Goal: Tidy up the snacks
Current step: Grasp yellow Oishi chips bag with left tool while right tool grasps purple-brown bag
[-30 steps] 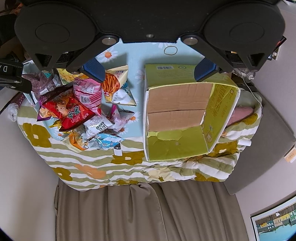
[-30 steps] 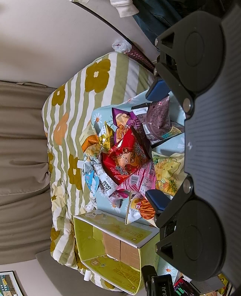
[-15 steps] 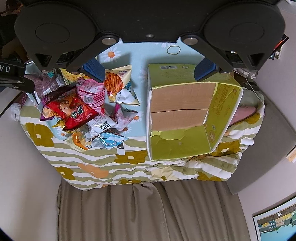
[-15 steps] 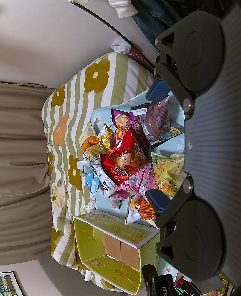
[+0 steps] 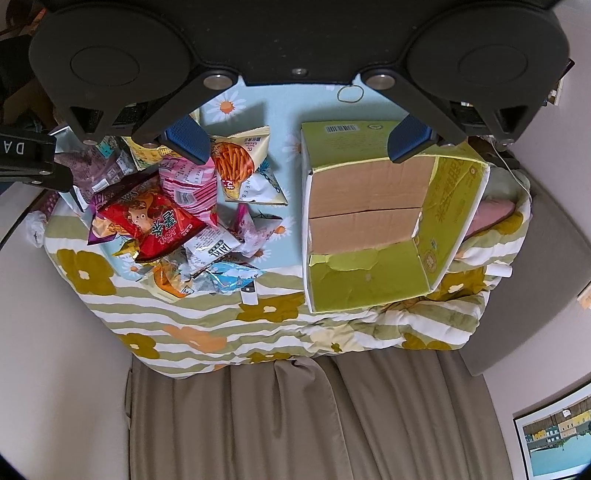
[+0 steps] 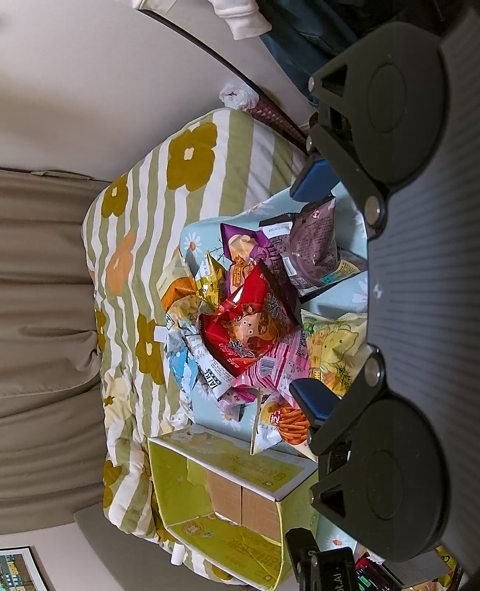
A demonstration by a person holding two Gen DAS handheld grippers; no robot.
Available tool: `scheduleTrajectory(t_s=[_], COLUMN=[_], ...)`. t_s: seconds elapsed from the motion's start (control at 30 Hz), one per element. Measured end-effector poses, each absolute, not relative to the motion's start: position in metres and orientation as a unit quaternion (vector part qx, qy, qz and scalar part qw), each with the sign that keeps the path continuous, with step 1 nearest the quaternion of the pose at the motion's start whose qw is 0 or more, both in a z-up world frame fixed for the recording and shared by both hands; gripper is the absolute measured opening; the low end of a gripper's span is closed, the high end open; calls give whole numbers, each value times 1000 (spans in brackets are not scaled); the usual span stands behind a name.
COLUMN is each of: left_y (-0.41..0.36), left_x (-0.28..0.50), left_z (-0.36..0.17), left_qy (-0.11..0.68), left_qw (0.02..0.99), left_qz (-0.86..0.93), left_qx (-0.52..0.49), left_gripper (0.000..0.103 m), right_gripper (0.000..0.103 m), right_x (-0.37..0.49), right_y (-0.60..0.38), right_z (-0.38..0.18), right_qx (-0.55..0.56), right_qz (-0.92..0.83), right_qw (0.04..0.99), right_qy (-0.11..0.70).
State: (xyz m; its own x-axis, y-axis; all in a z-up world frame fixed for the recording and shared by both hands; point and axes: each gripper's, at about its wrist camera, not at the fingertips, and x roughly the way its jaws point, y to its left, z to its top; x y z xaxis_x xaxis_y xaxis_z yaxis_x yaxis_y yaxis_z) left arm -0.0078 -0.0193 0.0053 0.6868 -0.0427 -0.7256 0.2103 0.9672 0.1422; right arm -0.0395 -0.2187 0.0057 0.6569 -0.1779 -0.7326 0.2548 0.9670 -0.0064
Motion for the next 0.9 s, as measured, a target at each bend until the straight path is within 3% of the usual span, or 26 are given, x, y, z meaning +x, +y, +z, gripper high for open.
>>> scheduleTrajectory(t_s=[0.33, 0.9], left_y=[-36, -132], left_x=[3, 53], left_z=[-6, -111], left_qy=[400, 495], left_qw=[902, 841], left_qz=[-115, -194], left_qx=[112, 100], left_gripper=[103, 103], right_gripper=[103, 103], right_x=[-38, 9], right_y=[-237, -325], right_z=[0, -85], right_qx=[34, 52], right_qz=[-126, -37], right_qw=[905, 896], right_qy=[406, 440])
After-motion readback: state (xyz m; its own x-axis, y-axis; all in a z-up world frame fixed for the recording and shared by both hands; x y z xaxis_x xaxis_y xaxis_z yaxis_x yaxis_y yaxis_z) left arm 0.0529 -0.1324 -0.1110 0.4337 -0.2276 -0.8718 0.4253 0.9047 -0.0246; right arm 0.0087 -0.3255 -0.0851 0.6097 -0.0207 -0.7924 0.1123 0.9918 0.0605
